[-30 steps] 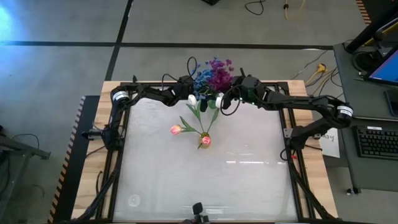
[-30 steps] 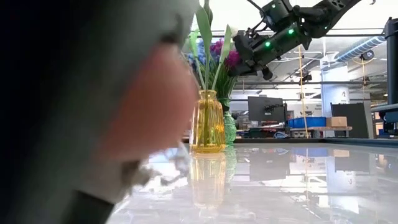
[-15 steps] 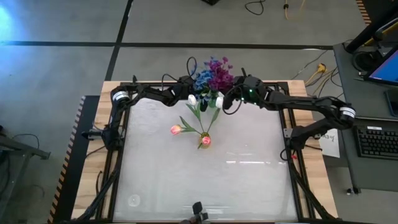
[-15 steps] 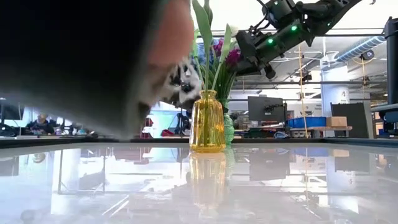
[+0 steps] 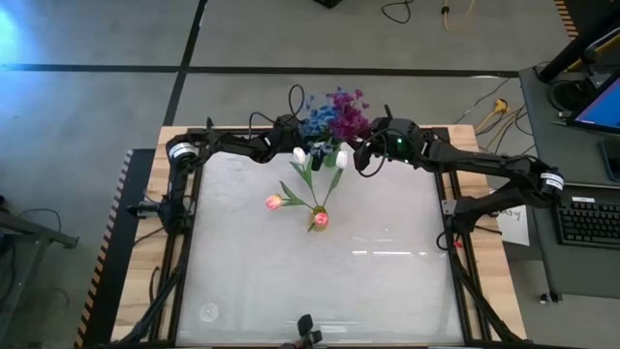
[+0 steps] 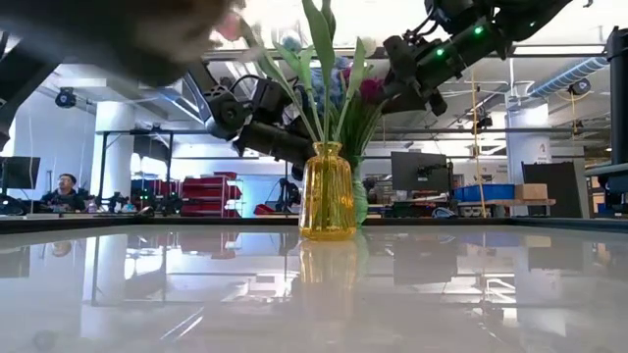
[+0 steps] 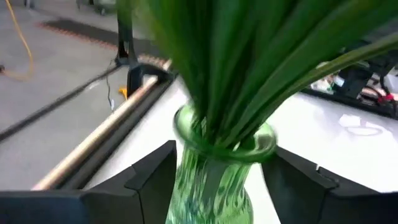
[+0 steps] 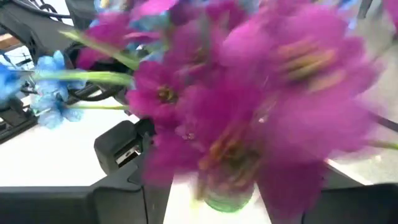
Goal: Sort flowers into vase by color
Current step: Put the purple flowers into the green vase, then return to Home Position
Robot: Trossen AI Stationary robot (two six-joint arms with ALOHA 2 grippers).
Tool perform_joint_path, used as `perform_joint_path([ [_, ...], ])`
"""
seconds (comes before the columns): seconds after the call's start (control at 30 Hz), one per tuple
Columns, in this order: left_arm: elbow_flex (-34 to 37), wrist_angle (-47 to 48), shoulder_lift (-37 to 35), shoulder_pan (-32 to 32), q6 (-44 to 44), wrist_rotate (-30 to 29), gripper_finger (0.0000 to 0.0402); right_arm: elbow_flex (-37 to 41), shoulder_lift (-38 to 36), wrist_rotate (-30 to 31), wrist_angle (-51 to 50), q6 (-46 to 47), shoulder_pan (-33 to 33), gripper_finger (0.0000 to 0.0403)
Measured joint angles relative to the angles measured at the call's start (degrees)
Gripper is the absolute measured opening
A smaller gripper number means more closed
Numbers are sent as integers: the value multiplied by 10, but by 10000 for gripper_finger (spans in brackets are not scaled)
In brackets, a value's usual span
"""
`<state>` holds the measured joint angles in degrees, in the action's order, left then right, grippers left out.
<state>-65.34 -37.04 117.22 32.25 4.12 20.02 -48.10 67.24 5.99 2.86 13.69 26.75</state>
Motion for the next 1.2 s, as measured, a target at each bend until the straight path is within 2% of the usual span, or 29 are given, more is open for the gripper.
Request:
perform_joint_path([
  [0.7,-1,83,-30,4,16,6,216,0,-38,0,-35,18,0,206],
  [1.2,-1,258,-100,46,-28,13,216,0,-39,0,-38,18,0,206],
])
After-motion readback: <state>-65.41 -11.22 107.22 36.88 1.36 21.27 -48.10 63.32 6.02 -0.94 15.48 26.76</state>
